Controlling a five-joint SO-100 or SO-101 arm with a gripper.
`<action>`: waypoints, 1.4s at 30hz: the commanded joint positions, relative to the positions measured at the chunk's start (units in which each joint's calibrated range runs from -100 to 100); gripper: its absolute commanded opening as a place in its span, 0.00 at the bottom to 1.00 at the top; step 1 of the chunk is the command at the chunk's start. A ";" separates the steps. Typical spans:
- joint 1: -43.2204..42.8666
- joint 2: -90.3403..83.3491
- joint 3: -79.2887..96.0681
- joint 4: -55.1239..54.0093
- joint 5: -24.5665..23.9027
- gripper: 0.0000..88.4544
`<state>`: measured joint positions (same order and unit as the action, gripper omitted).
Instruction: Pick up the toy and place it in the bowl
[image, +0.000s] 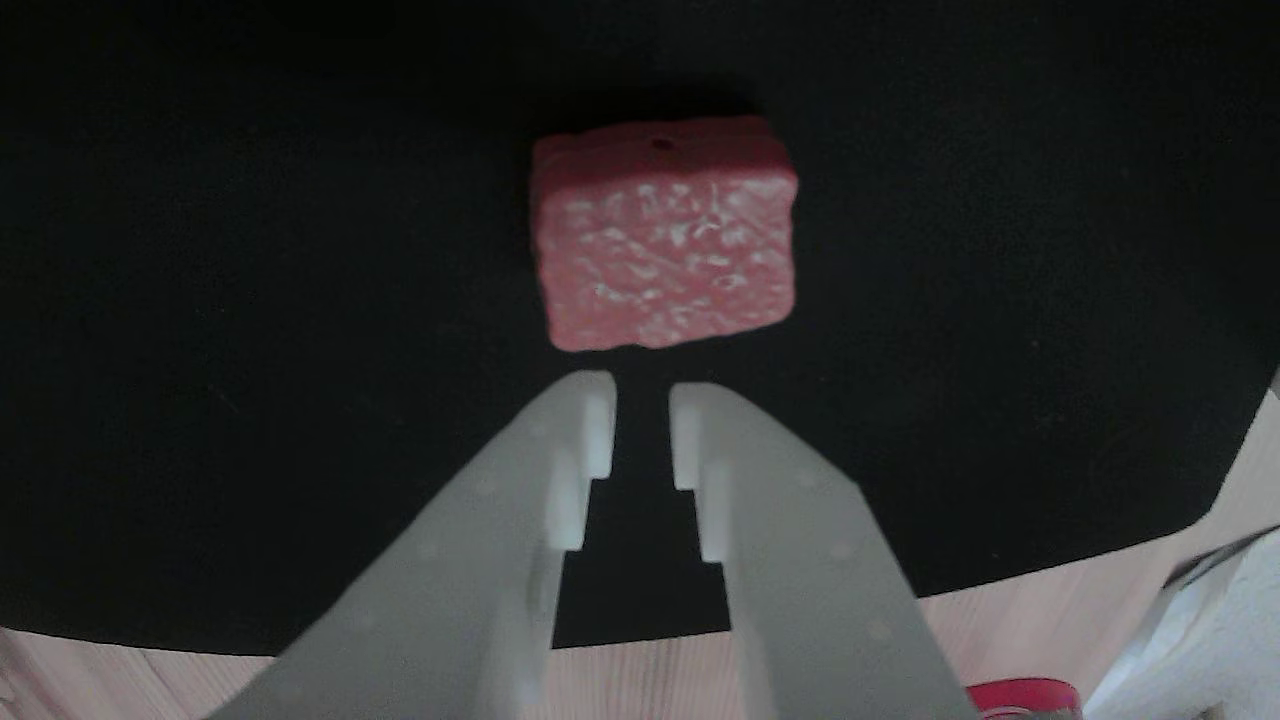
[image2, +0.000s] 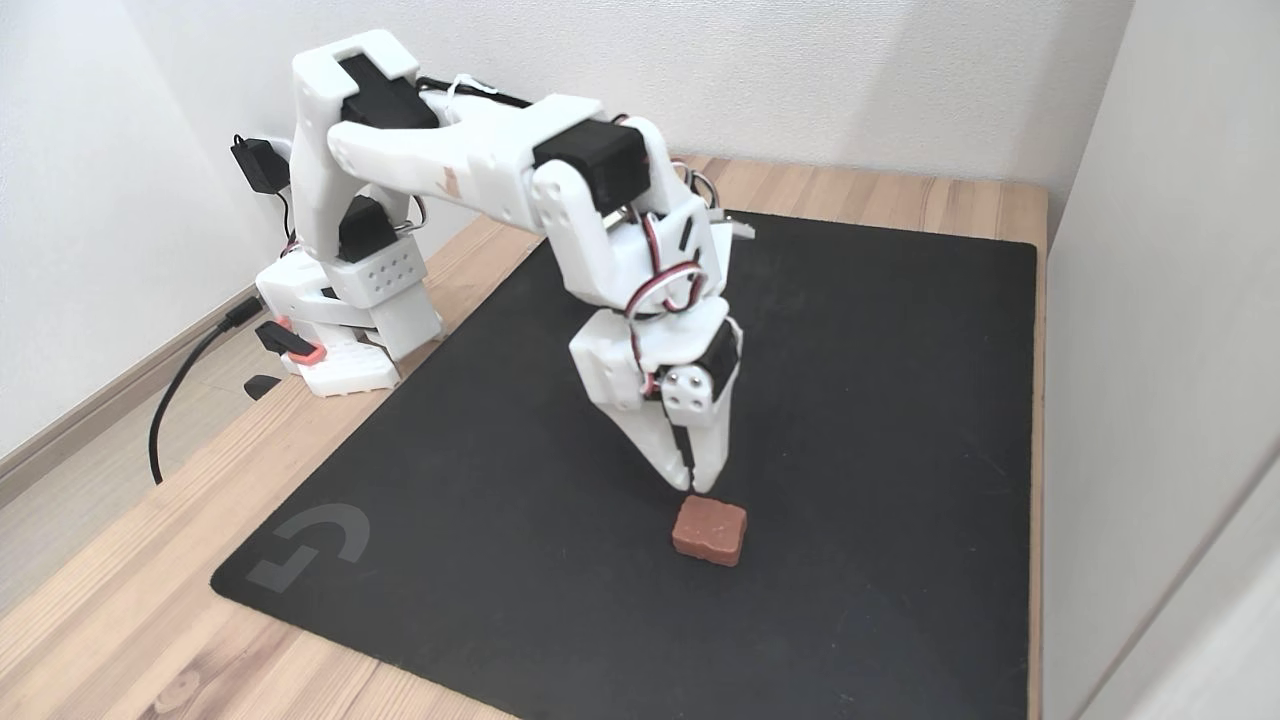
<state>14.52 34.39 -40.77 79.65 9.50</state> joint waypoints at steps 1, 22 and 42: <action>0.41 -0.33 -2.36 0.53 -0.21 0.03; 0.57 -0.33 -2.45 9.59 0.21 0.36; 2.67 7.09 -14.26 14.00 0.16 0.36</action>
<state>16.69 41.88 -52.29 93.16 9.55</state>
